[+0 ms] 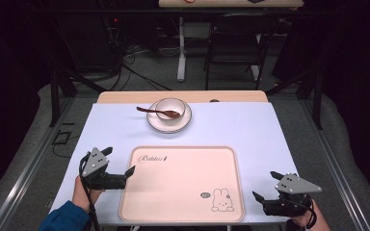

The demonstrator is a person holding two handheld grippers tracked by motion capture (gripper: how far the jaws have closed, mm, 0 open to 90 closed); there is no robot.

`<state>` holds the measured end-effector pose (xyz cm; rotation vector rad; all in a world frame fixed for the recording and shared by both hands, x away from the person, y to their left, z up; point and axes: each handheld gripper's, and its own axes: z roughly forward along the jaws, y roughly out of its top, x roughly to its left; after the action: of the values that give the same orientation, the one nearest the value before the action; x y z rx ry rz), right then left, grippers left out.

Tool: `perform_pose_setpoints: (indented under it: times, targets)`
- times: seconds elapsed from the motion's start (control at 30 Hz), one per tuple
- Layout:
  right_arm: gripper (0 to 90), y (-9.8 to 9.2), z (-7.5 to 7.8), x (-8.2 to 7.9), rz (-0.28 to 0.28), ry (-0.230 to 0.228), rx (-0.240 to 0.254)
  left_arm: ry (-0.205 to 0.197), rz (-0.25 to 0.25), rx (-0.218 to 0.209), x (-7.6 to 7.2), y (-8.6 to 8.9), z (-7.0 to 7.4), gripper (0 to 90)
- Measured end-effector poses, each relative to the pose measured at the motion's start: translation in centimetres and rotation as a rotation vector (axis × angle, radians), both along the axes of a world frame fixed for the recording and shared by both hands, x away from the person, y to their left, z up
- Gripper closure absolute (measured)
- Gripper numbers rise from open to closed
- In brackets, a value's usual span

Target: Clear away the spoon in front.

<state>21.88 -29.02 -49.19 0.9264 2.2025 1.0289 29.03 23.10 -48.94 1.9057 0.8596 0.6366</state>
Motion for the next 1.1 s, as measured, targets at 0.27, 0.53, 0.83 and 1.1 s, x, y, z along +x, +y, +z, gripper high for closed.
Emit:
perform_pose_setpoints:
  times: [0.27,0.53,0.83,1.1]
  targets:
    - [14.2,0.0,0.0,0.1,0.002,0.001,0.004,-0.026,-0.007,0.038,1.1,-1.5,0.0,0.1]
    - [14.3,-0.1,0.0,0.0,0.004,-0.001,0.01,-0.031,-0.004,0.021,2.6,-2.2,-0.1,0.1]
    - [14.2,-0.3,0.0,0.0,0.012,-0.001,0.022,-0.024,0.006,0.01,4.2,-2.5,-0.3,0.1]
    - [14.2,-0.4,0.1,0.0,0.005,-0.008,0.036,-0.014,0.021,-0.012,5.9,-2.6,-0.4,0.1]
